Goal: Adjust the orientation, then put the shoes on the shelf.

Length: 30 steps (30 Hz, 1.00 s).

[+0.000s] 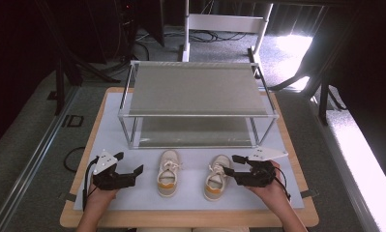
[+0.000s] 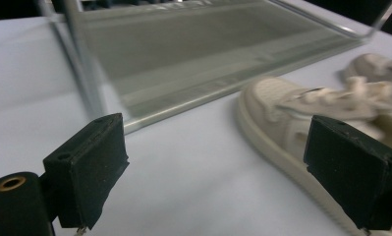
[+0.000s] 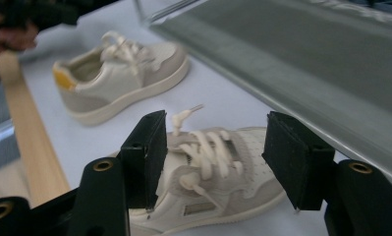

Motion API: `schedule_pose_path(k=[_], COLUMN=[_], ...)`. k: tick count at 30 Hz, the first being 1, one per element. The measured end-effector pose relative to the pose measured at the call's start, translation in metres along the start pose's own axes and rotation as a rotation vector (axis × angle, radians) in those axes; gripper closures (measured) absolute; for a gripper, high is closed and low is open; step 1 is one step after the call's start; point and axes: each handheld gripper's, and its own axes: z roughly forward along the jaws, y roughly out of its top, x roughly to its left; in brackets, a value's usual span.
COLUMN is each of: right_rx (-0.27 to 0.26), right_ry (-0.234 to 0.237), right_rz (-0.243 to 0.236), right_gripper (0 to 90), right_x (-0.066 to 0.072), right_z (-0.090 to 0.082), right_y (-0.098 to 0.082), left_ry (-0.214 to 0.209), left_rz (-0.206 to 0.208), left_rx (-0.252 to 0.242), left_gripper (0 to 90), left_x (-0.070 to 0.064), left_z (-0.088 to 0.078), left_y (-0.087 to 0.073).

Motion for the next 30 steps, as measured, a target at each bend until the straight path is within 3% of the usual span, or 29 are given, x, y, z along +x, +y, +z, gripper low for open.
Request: schedule_pose_path(k=[1, 3, 6, 8, 13, 18, 23, 27, 30], right_rx=[-0.006, 0.005, 0.029, 0.023, 0.030, 0.081, 0.119, 0.133, 0.139], right_ry=[-0.051, -0.072, -0.066, -0.085, -0.125, -0.157, -0.175, -0.185, -0.188], right_rz=[0.037, 0.060, 0.078, 0.082, 0.060, 0.039, 0.058, 0.060, 0.061], right_gripper=[38.7, 40.3, 40.5, 40.3, 41.9, 43.0, 45.4, 47.7, 48.5], right_x=[-0.001, 0.000, 0.002, 0.010, 0.025, 0.036, 0.038, 0.038, 0.038], right_z=[-0.003, -0.003, -0.002, 0.000, 0.007, 0.019, 0.028, 0.029, 0.029], right_y=[-0.003, -0.007, -0.010, -0.015, -0.020, -0.029, -0.033, -0.032, -0.032], left_ry=[-0.021, -0.043, -0.055, -0.052, -0.095, -0.115, -0.091, -0.058, -0.048], left_rz=[0.006, 0.017, 0.033, 0.043, 0.066, 0.078, 0.110, 0.117, 0.089], left_rx=[0.004, 0.017, 0.028, 0.030, 0.061, 0.103, 0.177, 0.219, 0.224], left_gripper=[8.9, 9.0, 9.0, 11.2, 14.1, 18.5, 19.5, 30.4, 38.4], left_x=[-0.004, -0.010, -0.017, -0.024, -0.037, -0.047, -0.054, -0.058, -0.058], left_z=[0.001, 0.003, 0.005, 0.007, 0.015, 0.024, 0.036, 0.044, 0.047], left_y=[0.003, 0.008, 0.012, 0.015, 0.019, 0.018, 0.015, 0.013, 0.013])
